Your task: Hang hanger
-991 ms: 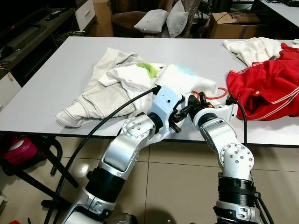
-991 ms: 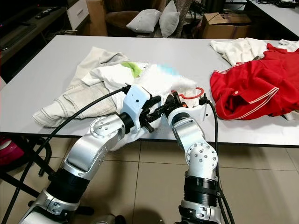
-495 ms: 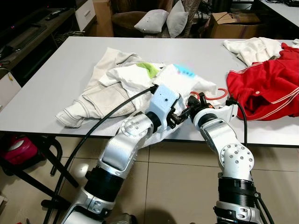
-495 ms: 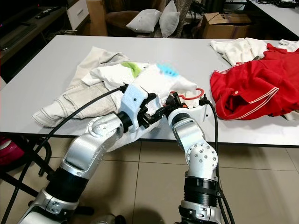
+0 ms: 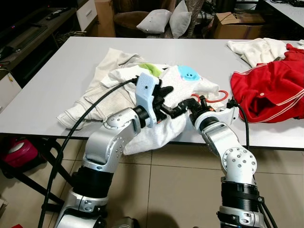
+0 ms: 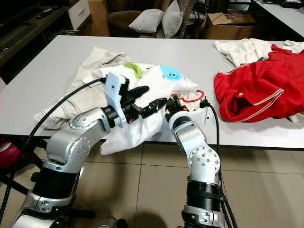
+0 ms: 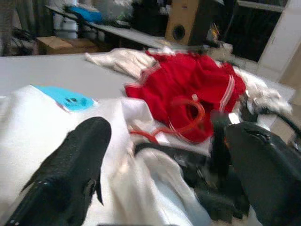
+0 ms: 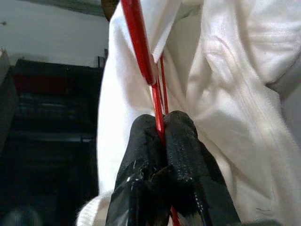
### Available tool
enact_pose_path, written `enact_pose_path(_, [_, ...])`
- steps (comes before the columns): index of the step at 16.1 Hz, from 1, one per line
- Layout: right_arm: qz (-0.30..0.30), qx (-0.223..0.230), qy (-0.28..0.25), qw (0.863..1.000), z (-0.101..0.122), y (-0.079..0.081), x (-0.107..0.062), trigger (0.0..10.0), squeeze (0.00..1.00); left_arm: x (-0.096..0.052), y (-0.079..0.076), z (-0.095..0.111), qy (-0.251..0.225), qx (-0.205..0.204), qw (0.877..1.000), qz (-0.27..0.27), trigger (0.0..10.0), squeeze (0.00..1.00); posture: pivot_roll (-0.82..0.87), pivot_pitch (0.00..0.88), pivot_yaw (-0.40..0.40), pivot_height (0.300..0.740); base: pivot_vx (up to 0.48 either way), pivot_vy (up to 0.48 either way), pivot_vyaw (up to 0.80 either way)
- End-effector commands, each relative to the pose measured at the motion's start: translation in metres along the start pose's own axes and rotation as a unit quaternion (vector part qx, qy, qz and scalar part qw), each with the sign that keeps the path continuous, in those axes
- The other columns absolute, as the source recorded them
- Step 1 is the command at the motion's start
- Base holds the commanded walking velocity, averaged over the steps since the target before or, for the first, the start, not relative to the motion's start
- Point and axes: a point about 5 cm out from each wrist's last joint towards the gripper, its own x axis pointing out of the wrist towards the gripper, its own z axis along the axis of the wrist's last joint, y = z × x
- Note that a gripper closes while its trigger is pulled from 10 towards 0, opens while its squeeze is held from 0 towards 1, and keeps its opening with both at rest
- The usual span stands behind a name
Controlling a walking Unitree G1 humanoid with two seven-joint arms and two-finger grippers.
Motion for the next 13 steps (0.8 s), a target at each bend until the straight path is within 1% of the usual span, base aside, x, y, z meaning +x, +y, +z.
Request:
enact_pose_path(1, [0.004, -0.007, 0.01, 1.0, -0.005, -0.002, -0.003, 10.0, 0.0, -0.01, 0.013, 0.008, -0.029, -0.007, 0.999, 0.032, 10.0, 1.0, -0.03, 0.0, 0.048, 0.74, 0.0, 0.0, 0.0])
enact_pose_path(2, [0.014, -0.041, 0.007, 0.999, 0.002, -0.004, -0.008, 10.0, 0.0, -0.022, 0.024, 0.009, -0.028, -0.008, 0.998, 0.061, 10.0, 0.66, -0.03, 0.0, 0.042, 0.74, 0.0, 0.0, 0.0])
enact_pose_path(3, [0.024, -0.072, 0.004, 0.997, 0.007, -0.007, -0.014, 10.0, 0.0, -0.033, 0.031, 0.007, -0.025, 0.005, 0.996, 0.084, 10.0, 0.0, -0.03, 0.0, 0.041, 0.74, 0.0, 0.0, 0.0])
enact_pose_path(4, [0.036, -0.105, 0.002, 0.994, 0.013, -0.01, -0.024, 10.0, 0.0, -0.05, 0.037, 0.001, -0.017, 0.021, 0.994, 0.106, 10.0, 0.0, -0.03, 0.0, 0.04, 0.74, 0.0, 0.0, 0.0])
enact_pose_path(5, [0.047, -0.15, 0.0, 0.988, 0.018, -0.012, -0.034, 10.0, 0.0, -0.068, 0.04, -0.009, -0.005, 0.042, 0.991, 0.13, 10.0, 0.0, -0.03, 0.0, 0.04, 0.74, 0.0, 0.0, 0.0])
enact_pose_path(6, [0.055, -0.184, -0.001, 0.981, 0.022, -0.012, -0.041, 10.0, 0.0, -0.078, 0.04, -0.016, 0.007, 0.046, 0.988, 0.146, 10.0, 0.0, -0.03, 0.0, 0.038, 0.74, 0.0, 0.0, 0.0])
enact_pose_path(7, [0.067, -0.185, -0.006, 0.981, 0.028, -0.009, -0.051, 10.0, 0.0, -0.089, 0.035, -0.025, 0.02, 0.039, 0.986, 0.159, 10.0, 0.0, -0.03, 0.0, 0.034, 0.74, 0.0, 0.0, 0.0])
enact_pose_path(8, [0.072, -0.179, -0.008, 0.981, 0.03, -0.008, -0.055, 10.0, 0.0, -0.093, 0.033, -0.028, 0.024, 0.034, 0.986, 0.163, 10.0, 0.0, -0.03, 0.0, 0.034, 0.74, 0.0, 0.0, 0.0])
enact_pose_path(9, [0.09, -0.181, -0.005, 0.979, 0.033, -0.004, -0.064, 10.0, 0.0, -0.1, 0.026, -0.034, 0.032, 0.034, 0.984, 0.171, 10.0, 0.0, -0.03, 0.0, 0.033, 0.74, 0.0, -0.289, 0.48])
enact_pose_path(10, [0.14, -0.202, 0.013, 0.969, 0.032, 0.004, -0.079, 10.0, 0.0, -0.108, 0.018, -0.041, 0.043, 0.031, 0.982, 0.18, 10.0, 0.0, -0.02, 0.0, 0.03, 0.74, 0.0, -0.39, 0.59])
enact_pose_path(11, [0.158, -0.213, 0.024, 0.964, 0.031, 0.006, -0.085, 10.0, 0.0, -0.111, 0.016, -0.043, 0.047, 0.032, 0.982, 0.181, 10.0, 0.0, -0.02, 0.0, 0.03, 0.74, 0.0, -0.39, 0.59])
enact_pose_path(12, [0.186, -0.249, 0.048, 0.949, 0.027, 0.005, -0.095, 10.0, 0.0, -0.115, 0.011, -0.05, 0.061, 0.032, 0.981, 0.182, 10.0, 0.0, -0.02, 0.0, 0.028, 0.74, 0.0, -0.409, 0.8])
enact_pose_path(13, [0.195, -0.263, 0.06, 0.943, 0.026, 0.004, -0.099, 10.0, 0.0, -0.116, 0.01, -0.054, 0.068, 0.034, 0.98, 0.182, 10.0, 0.0, -0.02, 0.0, 0.027, 0.74, 0.0, -0.409, 0.8])
